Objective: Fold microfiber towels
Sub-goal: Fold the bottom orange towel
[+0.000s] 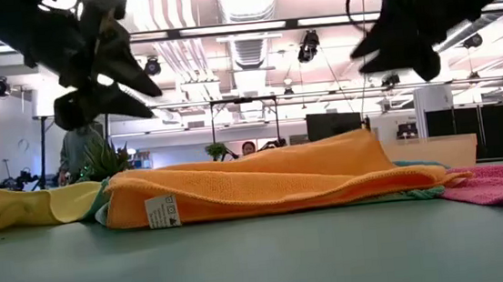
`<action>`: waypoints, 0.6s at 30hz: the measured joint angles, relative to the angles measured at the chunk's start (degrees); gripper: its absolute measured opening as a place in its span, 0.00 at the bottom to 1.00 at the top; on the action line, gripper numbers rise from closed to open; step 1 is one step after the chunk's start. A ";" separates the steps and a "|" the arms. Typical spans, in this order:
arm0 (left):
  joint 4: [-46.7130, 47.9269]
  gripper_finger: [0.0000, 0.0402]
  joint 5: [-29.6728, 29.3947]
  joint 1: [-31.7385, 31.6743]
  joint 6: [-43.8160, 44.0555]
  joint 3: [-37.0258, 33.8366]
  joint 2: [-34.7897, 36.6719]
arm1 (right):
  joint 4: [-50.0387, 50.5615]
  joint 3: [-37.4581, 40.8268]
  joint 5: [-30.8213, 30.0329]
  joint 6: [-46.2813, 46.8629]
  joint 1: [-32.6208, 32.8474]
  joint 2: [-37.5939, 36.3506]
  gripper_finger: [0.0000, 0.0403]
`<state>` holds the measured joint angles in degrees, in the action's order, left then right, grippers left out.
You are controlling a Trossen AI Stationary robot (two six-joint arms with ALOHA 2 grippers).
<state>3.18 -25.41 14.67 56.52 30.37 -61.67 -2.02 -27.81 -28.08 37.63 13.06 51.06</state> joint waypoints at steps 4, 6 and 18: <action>3.92 0.34 0.04 -0.06 -1.38 -0.02 4.89 | -0.01 -0.09 0.13 -1.92 0.02 -3.97 0.38; 4.80 0.32 0.47 -0.06 -5.24 -0.02 6.73 | -0.02 -0.09 2.25 -3.07 0.02 -4.63 0.37; 4.94 0.28 1.22 -0.11 -29.43 0.62 11.98 | 3.02 -8.49 11.74 -1.31 3.22 3.37 0.34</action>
<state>8.12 -24.19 14.57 27.08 30.99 -49.69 1.00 -36.30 -16.34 36.31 16.28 54.43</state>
